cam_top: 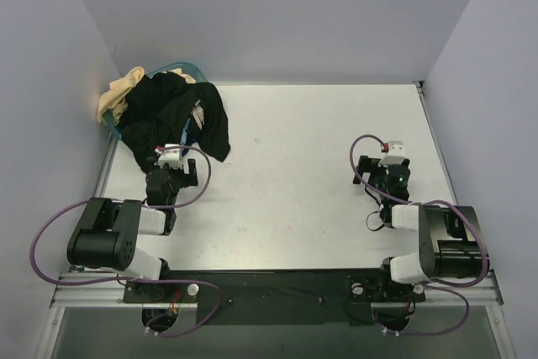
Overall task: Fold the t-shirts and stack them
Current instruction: Grab crumpled tshirt from bin with the left arm
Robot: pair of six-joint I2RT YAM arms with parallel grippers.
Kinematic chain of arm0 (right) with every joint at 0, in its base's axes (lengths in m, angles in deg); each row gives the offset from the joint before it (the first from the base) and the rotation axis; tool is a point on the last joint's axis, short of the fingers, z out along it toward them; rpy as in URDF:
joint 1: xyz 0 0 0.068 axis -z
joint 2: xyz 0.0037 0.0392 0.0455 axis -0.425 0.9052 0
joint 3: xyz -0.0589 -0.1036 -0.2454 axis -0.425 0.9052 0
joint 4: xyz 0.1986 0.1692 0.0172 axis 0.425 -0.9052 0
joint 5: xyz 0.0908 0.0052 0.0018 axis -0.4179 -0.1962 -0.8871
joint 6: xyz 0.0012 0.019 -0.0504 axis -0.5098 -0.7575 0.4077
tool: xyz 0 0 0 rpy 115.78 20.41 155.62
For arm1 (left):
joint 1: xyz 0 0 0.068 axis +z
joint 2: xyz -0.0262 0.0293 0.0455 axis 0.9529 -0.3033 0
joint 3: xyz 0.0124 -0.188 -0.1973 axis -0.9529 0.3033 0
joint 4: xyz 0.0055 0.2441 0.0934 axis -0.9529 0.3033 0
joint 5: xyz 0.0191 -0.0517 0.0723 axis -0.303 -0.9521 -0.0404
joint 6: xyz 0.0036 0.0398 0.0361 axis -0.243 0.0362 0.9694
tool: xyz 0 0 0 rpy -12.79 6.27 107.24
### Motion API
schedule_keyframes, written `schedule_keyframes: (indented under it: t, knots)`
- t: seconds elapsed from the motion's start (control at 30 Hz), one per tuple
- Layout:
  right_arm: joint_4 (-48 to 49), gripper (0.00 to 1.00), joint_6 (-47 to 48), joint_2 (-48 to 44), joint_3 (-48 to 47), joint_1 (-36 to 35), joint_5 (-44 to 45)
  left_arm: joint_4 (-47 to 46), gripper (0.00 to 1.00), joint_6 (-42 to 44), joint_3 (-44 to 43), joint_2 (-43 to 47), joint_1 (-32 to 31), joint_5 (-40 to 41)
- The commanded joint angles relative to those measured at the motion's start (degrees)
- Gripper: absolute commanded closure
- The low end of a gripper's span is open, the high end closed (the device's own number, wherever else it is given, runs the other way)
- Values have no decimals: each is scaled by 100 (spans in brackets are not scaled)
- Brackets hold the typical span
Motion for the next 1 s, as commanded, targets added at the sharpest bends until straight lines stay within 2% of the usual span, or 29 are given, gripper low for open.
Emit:
schedule_keyframes:
  t: [0.0, 0.03, 0.1, 0.13, 0.2, 0.23, 0.27, 0.3, 0.33, 0.4, 0.43, 0.47, 0.6, 0.67, 0.7, 0.73, 0.77, 0.8, 0.87, 0.97]
  knots:
    - [-691, 0, 63, -529, -491, 85, -401, -318, 4, 10, -136, 41, -17, -65]
    - [-1498, 0, 81, -636, -851, 86, -498, -318, 4, 19, -127, 41, -17, -65]
    - [-2031, 0, -23, -1066, -1213, 103, -638, -310, 4, 19, -127, 68, -26, -73]
    - [-2069, 0, -268, -1172, -1293, 129, -735, -449, 4, 80, -83, 216, -9, -213]
    - [-2156, 0, -559, -1463, -1592, 191, -1122, 91, 4, 133, -65, 951, 18, -467]
    - [-2383, 0, -630, -1576, -1932, 182, -1401, 947, 4, 212, -265, 1312, 18, -686]
    - [-2585, 0, -761, -1604, -2118, 174, -1587, 1365, 4, 273, -407, 1829, 27, -906]
    - [-2962, 0, -824, -1595, -2573, 147, -1832, 2300, 4, 344, -800, 2130, 18, -1117]
    - [-3209, 0, -955, -1578, -2847, 130, -1895, 2736, 4, 336, -1004, 2542, 1, -1171]
    - [-3842, 0, -965, -1464, -3524, 7, -2045, 4419, 4, 186, -2072, 2844, -8, -1269]
    - [-4210, 0, -791, -1350, -3927, -150, -2037, 4802, 4, -23, -2374, 2802, -8, -1208]
    - [-4353, 0, -659, -1297, -4105, -448, -1906, 5536, 3, -356, -3047, 2714, 18, -1198]
    - [-5222, 0, -183, -866, -5246, -1196, -1632, 7350, 3, -429, -4877, 1740, 158, -1251]
    - [-5364, 0, -270, -551, -5555, -1363, -1650, 7791, 3, -167, -5415, 1387, 447, -2030]
    - [-5382, 0, -340, -488, -5609, -1417, -1659, 7898, 3, -166, -5574, 1186, 501, -2112]
    - [-5409, 0, -350, -392, -5653, -1487, -1633, 8082, 5, -96, -5837, 1054, 519, -2034]
    - [-5409, 0, -367, -339, -5662, -1540, -1615, 8171, 16, -95, -6170, 748, 702, -1981]
    - [-5452, 0, -367, -251, -5662, -1610, -1563, 8398, 21, 244, -6339, 571, 721, -1746]
    - [-5566, 0, -385, -154, -5697, -1724, -1553, 8680, 22, 474, -6884, 17, 791, -1228]
    - [-5628, 0, -324, -57, -5671, -1926, -1562, 9268, 21, 783, -7901, -957, 800, -988]
